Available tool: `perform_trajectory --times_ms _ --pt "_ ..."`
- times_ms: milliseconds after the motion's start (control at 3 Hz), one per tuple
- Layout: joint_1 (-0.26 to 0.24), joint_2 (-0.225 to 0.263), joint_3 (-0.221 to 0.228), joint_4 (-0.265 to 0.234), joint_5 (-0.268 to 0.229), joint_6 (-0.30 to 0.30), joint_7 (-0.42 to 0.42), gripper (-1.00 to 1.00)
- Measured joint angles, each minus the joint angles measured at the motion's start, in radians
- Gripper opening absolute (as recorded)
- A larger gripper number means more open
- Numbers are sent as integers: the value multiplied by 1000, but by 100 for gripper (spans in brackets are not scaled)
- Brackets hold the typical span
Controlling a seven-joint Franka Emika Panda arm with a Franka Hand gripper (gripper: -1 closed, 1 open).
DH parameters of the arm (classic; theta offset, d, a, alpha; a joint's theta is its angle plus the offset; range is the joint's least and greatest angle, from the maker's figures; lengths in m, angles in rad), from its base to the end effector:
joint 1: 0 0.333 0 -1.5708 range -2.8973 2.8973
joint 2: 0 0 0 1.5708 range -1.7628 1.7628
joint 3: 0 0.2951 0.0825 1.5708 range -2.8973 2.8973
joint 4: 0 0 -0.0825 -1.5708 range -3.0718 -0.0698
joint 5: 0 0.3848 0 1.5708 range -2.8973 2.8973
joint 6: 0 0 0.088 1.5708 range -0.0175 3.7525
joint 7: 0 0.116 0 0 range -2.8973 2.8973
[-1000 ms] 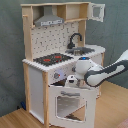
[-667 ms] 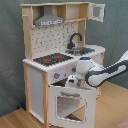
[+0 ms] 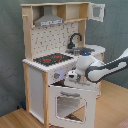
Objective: Play with the kitchen
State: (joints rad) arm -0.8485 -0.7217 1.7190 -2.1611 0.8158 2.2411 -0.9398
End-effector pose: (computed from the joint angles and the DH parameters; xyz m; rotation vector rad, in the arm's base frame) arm 0.3309 0.4435 0.2997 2.3830 1.9270 0.2059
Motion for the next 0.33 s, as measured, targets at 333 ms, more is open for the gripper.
perform_trajectory --times_ms 333 --pt "4 -1 -4 0 -1 -2 1 100"
